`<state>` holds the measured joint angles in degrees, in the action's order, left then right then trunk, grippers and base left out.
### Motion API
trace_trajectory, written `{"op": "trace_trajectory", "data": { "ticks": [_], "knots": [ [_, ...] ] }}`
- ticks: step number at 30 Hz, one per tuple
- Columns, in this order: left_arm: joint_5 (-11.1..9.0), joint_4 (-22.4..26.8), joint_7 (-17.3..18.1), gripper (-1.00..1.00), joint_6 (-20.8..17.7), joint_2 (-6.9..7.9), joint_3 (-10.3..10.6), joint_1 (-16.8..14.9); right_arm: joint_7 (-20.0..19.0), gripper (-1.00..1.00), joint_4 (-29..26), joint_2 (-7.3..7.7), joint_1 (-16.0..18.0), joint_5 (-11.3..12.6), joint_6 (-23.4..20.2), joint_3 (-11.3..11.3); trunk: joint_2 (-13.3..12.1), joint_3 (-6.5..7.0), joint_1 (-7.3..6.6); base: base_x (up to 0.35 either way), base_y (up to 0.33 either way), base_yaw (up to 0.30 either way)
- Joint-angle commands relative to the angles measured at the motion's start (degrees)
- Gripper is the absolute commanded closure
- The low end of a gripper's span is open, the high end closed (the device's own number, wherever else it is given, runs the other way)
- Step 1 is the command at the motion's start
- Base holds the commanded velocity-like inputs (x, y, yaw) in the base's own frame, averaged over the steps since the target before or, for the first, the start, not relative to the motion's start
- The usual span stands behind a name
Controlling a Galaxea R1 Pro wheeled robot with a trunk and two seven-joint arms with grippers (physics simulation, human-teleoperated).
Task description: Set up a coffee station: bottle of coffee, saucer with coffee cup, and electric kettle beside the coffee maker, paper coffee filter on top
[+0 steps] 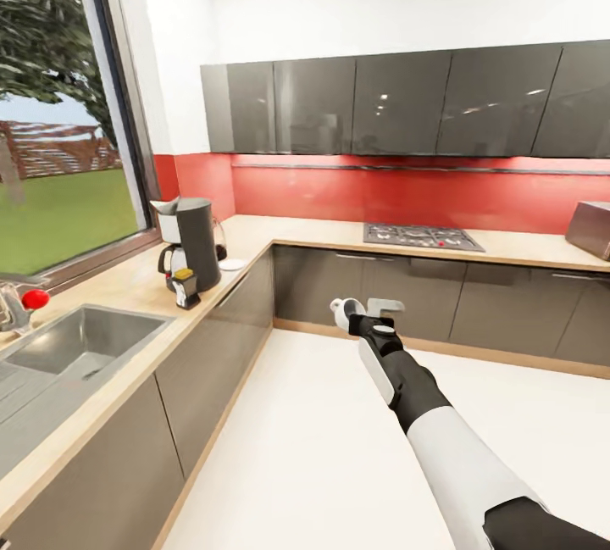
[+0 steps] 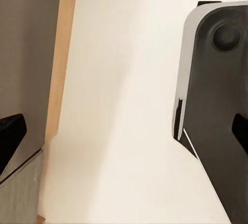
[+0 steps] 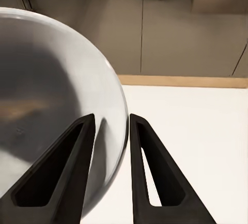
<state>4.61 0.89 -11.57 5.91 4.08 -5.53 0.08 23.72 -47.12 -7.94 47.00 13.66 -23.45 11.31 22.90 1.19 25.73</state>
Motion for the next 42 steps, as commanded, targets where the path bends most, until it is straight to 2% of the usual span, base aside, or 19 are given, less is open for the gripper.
{"op": "trace_trajectory", "data": {
  "ticks": [1, 6, 15, 35, 42],
  "knots": [
    [0.49, 0.01, -0.11, -1.0, 0.16, -0.02, -0.5, 0.01, 0.36, 1.0, -0.03, 0.33, 0.02, 0.59, -0.11, 0.2, 0.03, -0.01, 0.05, 0.323, -0.003, -0.001],
    [0.49, -0.01, -0.12, -1.0, 0.16, -0.04, -0.45, 0.01, 0.36, 1.0, -0.07, 0.84, 0.02, 0.73, -0.04, 0.2, 0.03, -0.01, 0.05, 0.324, -0.001, 0.0],
    [0.49, -0.01, -0.12, -1.0, 0.16, -0.04, -0.45, 0.01, 0.39, 1.0, -0.49, 0.84, 0.02, 1.0, 0.08, 0.06, 0.03, -0.16, 0.05, 0.324, 0.0, 0.0],
    [0.49, -0.01, -0.1, -1.0, 0.16, -0.04, -0.54, 0.01, 0.45, 1.0, -0.52, 0.73, 0.02, 1.02, 0.1, 0.02, 0.03, -1.91, 0.05, 0.324, 0.0, -0.091],
    [0.49, 0.01, -0.11, -1.0, 0.16, -0.12, -0.54, 0.01, 0.45, 1.0, -0.52, 0.73, 0.02, 1.02, 0.07, 0.06, 0.03, -2.54, 0.05, 0.31, -0.111, -0.108]
  ]
}}
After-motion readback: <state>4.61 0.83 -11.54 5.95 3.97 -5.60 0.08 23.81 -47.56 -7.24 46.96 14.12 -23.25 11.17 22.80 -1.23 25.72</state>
